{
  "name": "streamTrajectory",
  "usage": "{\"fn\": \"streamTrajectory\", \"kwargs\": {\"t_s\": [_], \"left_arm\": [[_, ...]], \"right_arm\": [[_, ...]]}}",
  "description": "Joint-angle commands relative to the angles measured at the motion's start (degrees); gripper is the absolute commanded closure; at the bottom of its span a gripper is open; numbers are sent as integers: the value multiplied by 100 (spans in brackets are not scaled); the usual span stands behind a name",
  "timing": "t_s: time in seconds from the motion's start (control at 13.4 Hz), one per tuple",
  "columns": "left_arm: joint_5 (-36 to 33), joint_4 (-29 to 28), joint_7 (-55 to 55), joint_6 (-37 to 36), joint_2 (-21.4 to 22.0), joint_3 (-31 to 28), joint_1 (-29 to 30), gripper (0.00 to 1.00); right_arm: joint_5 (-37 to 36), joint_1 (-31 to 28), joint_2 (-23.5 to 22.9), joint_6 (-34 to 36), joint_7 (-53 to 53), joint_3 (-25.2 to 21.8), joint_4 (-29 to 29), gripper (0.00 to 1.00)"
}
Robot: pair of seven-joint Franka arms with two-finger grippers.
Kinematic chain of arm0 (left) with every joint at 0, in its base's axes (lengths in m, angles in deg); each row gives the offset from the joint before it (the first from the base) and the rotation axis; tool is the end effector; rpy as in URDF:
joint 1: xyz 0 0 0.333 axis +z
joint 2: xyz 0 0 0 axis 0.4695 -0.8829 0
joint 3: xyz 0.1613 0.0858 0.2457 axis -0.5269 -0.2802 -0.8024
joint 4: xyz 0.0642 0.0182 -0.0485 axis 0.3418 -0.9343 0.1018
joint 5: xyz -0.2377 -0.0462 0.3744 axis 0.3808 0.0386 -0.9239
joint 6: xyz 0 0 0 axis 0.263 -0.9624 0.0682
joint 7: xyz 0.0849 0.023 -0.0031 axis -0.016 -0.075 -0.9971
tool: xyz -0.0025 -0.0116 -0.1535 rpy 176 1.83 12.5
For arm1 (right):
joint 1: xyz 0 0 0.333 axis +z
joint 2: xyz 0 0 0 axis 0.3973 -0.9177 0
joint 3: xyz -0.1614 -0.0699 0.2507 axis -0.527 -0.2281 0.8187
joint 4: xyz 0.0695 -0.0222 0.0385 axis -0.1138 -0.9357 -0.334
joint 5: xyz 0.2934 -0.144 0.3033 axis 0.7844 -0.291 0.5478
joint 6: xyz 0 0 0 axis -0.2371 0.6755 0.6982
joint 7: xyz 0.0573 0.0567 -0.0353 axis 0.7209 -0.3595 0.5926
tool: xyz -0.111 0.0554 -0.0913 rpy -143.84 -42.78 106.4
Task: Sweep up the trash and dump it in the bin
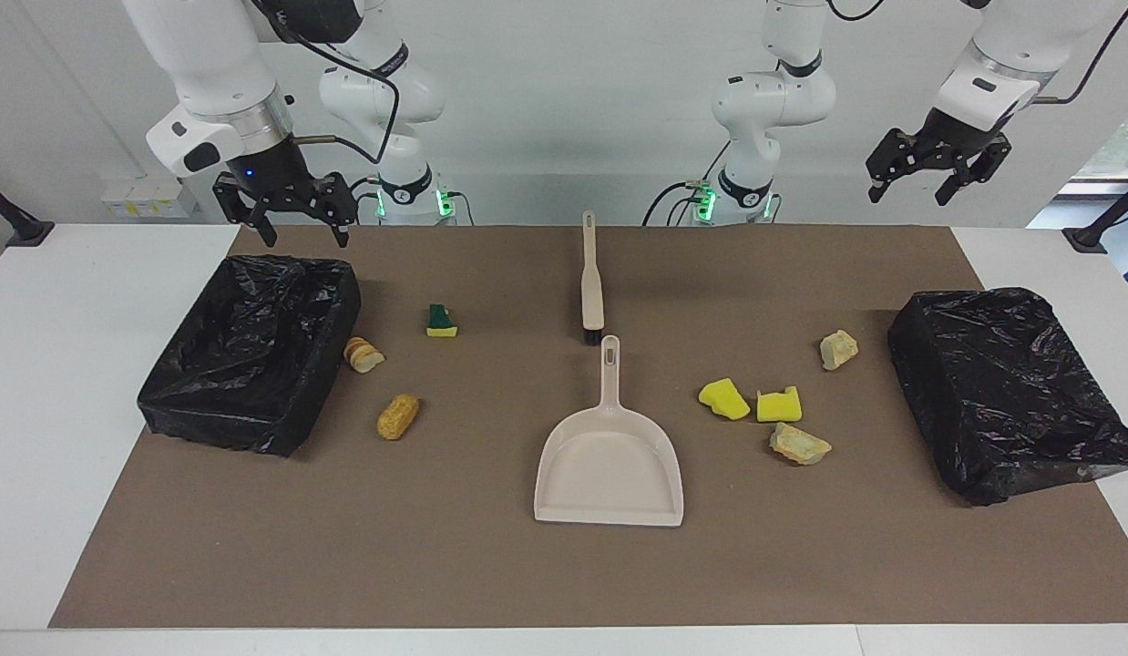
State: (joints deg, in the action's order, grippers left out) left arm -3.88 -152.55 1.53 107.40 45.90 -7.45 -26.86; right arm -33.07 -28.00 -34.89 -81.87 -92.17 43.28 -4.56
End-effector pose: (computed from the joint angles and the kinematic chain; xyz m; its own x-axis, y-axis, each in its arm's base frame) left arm 0.5442 -0.0169 0.6096 0.9948 -0.0961 -0.0352 -0.0955 -0.9953 0.0183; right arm 0.6026 0.0329 0.5775 0.9995 -0.0289 -0.0134 -0.0289 -0.9996 0.0020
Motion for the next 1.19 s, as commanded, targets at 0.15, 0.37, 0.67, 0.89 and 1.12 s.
{"fn": "streamTrajectory", "kwargs": {"t_s": [0.15,0.37,0.67,0.89,1.12], "left_arm": [[3,-125,-14,-59,146,0,-17,0],[29,-143,-5,-76,146,0,-17,0],[91,-432,21,-59,155,27,-244,0],[353,-836,21,239,146,27,-509,0],[636,-1477,-48,906,164,27,-1043,0]], "right_arm": [[20,-42,336,-141,171,10,-452,0],[72,-50,301,-202,188,10,-399,0],[117,-129,265,-185,188,2,-346,0],[117,-199,265,-150,197,-42,-346,0],[108,-270,187,-193,180,-42,-250,0]]}}
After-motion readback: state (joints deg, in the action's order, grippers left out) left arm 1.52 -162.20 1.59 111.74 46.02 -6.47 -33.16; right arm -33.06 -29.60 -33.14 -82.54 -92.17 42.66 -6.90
